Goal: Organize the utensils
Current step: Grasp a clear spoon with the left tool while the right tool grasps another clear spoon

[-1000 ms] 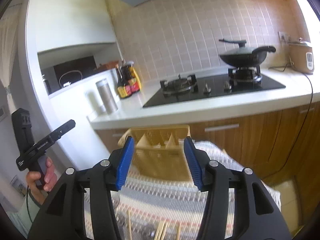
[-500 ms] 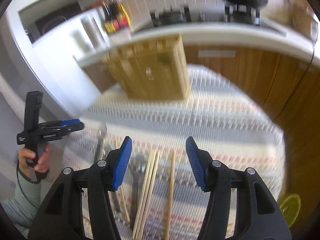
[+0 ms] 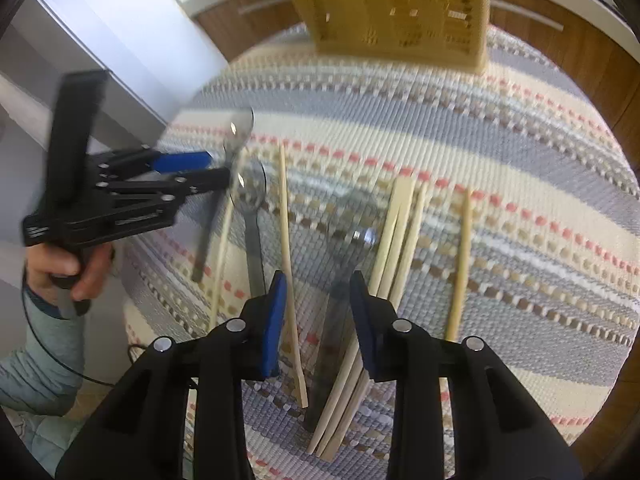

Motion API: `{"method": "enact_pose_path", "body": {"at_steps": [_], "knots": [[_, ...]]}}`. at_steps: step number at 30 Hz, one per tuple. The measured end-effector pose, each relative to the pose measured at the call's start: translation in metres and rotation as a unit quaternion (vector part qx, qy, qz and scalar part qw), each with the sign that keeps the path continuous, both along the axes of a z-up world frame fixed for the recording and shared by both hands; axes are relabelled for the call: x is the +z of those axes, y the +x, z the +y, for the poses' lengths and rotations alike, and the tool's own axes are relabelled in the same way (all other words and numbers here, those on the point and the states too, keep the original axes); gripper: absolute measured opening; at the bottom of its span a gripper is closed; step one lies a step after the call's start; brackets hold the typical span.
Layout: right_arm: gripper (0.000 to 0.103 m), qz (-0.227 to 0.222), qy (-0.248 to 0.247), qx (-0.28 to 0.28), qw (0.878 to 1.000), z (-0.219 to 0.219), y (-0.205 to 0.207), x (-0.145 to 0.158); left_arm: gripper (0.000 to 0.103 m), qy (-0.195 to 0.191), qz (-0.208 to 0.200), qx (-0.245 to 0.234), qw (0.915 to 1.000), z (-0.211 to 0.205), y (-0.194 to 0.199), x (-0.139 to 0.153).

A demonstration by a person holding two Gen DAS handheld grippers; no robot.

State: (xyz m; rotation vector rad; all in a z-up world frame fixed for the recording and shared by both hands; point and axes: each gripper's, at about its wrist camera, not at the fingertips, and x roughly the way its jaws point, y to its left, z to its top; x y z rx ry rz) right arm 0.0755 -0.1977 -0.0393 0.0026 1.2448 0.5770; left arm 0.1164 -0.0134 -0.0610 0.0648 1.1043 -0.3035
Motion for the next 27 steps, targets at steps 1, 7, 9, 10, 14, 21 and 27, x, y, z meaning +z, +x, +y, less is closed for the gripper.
{"method": "enact_pose_path", "body": {"at_steps": [1,7,9,10,14,21,27], "knots": [[0.025,0.011,-0.005,0.002,1.0,0.003,0.0,-0.005,0.041,0.002,-0.001,0.0,1.0,0.0,-0.002,0.0],[0.023,0.016,-0.049,-0.014,0.999,0.011,0.0,-0.013,0.039,0.003,-0.004,-0.006,1.0,0.002,-0.007,0.001],[0.023,0.017,-0.06,-0.012,0.998,0.015,0.0,-0.012,0.039,0.003,-0.001,-0.005,1.0,0.003,-0.004,0.001],[0.023,0.017,-0.07,-0.012,0.997,0.019,0.0,-0.012,0.04,0.006,0.001,-0.004,1.0,0.0,-0.001,0.002],[0.023,0.024,-0.11,-0.012,0.994,0.043,0.007,-0.016,0.041,0.001,0.005,0.004,1.0,-0.005,0.012,0.004],[0.012,0.037,-0.162,-0.001,0.986,0.079,0.022,-0.022,0.023,0.046,0.012,-0.012,0.9988,-0.013,0.019,0.004],[0.011,0.044,-0.153,0.007,0.987,0.091,0.028,-0.024,0.009,0.078,0.002,-0.017,0.9968,-0.017,0.014,0.004]]}}
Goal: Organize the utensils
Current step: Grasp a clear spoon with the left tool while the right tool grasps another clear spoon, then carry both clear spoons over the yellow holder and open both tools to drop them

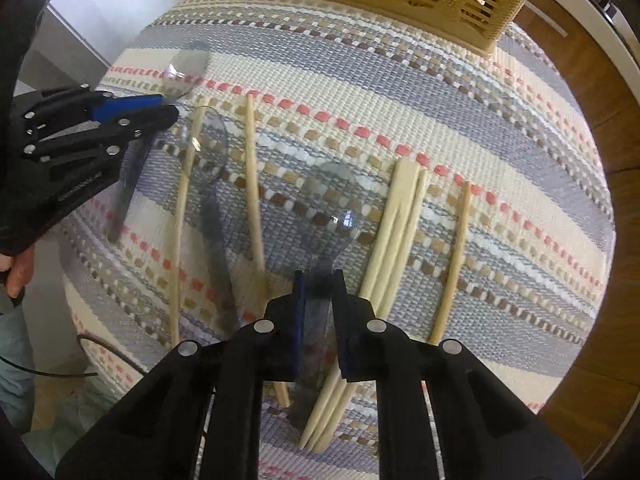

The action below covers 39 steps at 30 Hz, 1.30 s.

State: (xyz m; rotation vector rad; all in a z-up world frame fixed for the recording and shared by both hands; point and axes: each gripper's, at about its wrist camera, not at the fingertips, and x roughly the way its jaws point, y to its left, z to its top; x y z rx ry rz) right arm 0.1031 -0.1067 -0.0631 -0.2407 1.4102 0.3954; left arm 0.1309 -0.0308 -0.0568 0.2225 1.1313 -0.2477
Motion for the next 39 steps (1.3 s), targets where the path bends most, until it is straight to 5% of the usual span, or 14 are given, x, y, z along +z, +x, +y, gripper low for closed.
{"method": "enact_pose_path", "body": {"at_steps": [5,14,19,26,32,34,37,39], "knots": [[0.01,-0.017,0.043,-0.004,0.999,-0.011,-0.001,0.014,0.009,-0.1,0.012,-0.007,0.9949,0.019,-0.007,0.012],[0.01,-0.128,0.136,-0.013,0.982,-0.032,-0.001,0.097,0.009,-0.161,-0.123,-0.02,0.979,0.035,-0.033,0.109],[0.01,-0.244,0.183,-0.025,0.952,-0.056,0.003,0.165,0.009,-0.195,-0.222,-0.033,0.9546,0.031,-0.036,0.183],[0.01,-0.398,0.219,-0.055,0.889,-0.086,0.013,0.231,0.009,-0.215,-0.35,-0.039,0.911,0.005,-0.031,0.258],[0.01,-0.517,0.209,-0.085,0.826,-0.097,0.028,0.254,0.009,-0.226,-0.434,-0.027,0.8719,-0.005,-0.01,0.263],[0.01,-0.535,0.206,-0.092,0.814,-0.099,0.041,0.251,0.009,-0.236,-0.459,-0.022,0.8562,-0.006,0.0,0.255],[0.01,-0.551,0.2,-0.104,0.804,-0.104,0.062,0.236,0.009,-0.237,-0.471,-0.001,0.8493,-0.005,0.021,0.241],[0.01,-0.551,0.195,-0.108,0.804,-0.106,0.081,0.225,0.009,-0.246,-0.46,0.007,0.853,-0.002,0.038,0.229]]}}
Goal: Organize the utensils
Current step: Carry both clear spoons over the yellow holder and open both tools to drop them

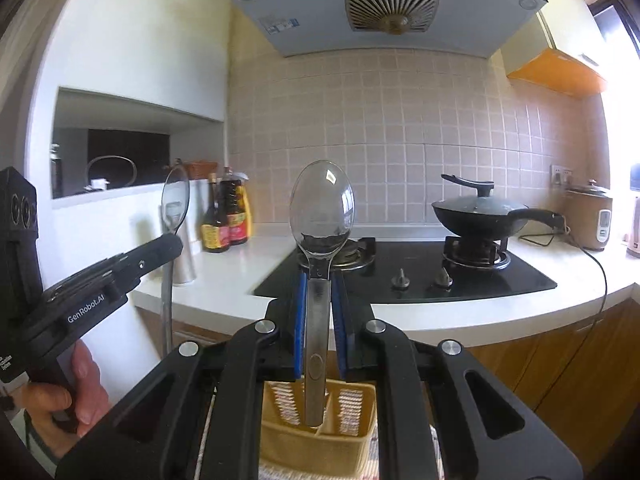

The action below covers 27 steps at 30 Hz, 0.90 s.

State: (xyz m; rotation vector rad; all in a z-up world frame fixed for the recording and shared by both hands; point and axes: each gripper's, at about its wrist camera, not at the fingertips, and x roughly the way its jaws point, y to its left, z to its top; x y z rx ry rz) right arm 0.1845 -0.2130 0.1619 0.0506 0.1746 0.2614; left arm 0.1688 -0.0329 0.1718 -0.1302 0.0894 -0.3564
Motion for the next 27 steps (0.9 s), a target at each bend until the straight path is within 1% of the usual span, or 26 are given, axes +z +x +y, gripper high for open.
{"method": "enact_pose_path", "body": {"at_steps": [3,7,11,13,17,24,26,27], "knots": [[0.01,0.008,0.002,0.0,1.0,-0.002,0.021,-0.012,0.009,-0.014,0.017,0.004,0.9998,0.007,0.022,-0.02],[0.01,0.021,0.01,0.003,1.0,-0.006,0.037,-0.031,0.009,-0.026,0.031,0.014,0.9991,0.016,0.044,-0.043],[0.011,0.023,0.002,-0.009,1.0,-0.007,0.051,-0.048,0.009,-0.034,0.043,0.016,0.9984,0.021,0.058,-0.058],[0.01,0.032,-0.001,-0.007,0.999,-0.007,0.057,-0.056,0.009,-0.035,0.046,0.017,0.9982,0.023,0.063,-0.062],[0.011,0.036,-0.003,-0.01,0.999,-0.009,0.061,-0.066,0.009,-0.032,0.046,0.017,0.9983,0.023,0.067,-0.066],[0.011,0.028,-0.005,-0.012,1.0,-0.01,0.056,-0.075,0.011,-0.025,0.046,0.012,0.9985,0.023,0.065,-0.073],[0.011,0.033,-0.009,-0.009,0.999,-0.01,0.054,-0.076,0.012,-0.014,0.055,0.006,0.9984,0.023,0.063,-0.074],[0.012,0.036,-0.009,-0.007,0.999,-0.01,0.052,-0.077,0.016,-0.014,0.058,0.003,0.9982,0.024,0.062,-0.074]]}}
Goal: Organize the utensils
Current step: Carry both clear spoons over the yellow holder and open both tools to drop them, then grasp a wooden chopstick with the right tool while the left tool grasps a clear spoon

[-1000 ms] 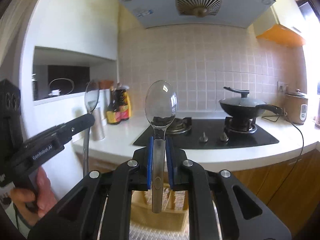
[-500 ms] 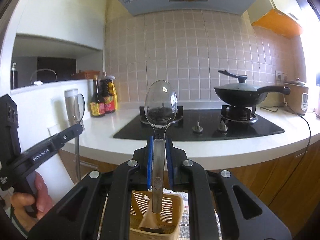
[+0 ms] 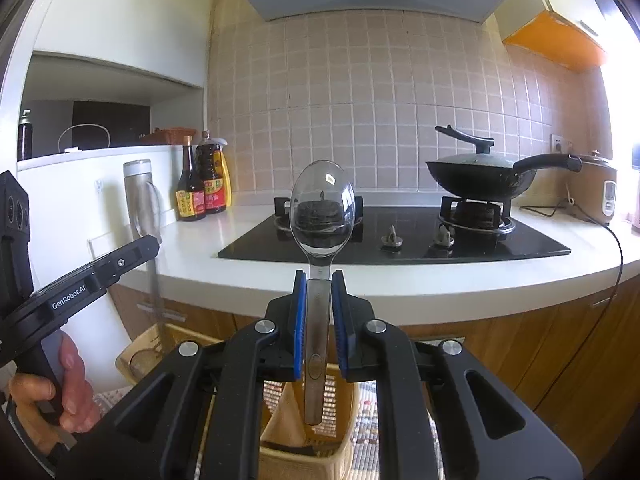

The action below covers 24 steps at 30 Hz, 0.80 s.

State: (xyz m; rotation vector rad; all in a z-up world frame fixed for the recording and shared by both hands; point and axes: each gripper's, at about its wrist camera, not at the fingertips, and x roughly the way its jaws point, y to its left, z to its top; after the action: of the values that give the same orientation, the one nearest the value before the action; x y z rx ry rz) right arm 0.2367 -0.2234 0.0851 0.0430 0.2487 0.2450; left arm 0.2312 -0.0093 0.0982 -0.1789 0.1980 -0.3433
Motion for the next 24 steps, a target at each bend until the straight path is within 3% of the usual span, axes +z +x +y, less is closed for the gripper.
{"method": "enact_pose_path", "body": {"at_steps": [3,12,17,24], "knots": [[0.026,0.008,-0.004,0.003,1.0,-0.002,-0.005,-0.001,0.031,0.002,0.002,-0.002,1.0,0.003,-0.007,0.001],[0.028,0.027,0.008,0.014,1.0,-0.015,-0.044,0.005,0.032,-0.005,0.007,-0.012,0.9999,0.023,-0.043,0.019],[0.028,0.025,0.013,0.022,0.999,-0.022,-0.08,0.024,0.032,-0.005,0.016,-0.023,0.9996,0.032,-0.073,0.036],[0.028,0.075,0.02,0.046,0.996,-0.026,-0.121,0.042,0.035,0.042,0.082,-0.044,0.9948,0.028,-0.122,0.046]]}}
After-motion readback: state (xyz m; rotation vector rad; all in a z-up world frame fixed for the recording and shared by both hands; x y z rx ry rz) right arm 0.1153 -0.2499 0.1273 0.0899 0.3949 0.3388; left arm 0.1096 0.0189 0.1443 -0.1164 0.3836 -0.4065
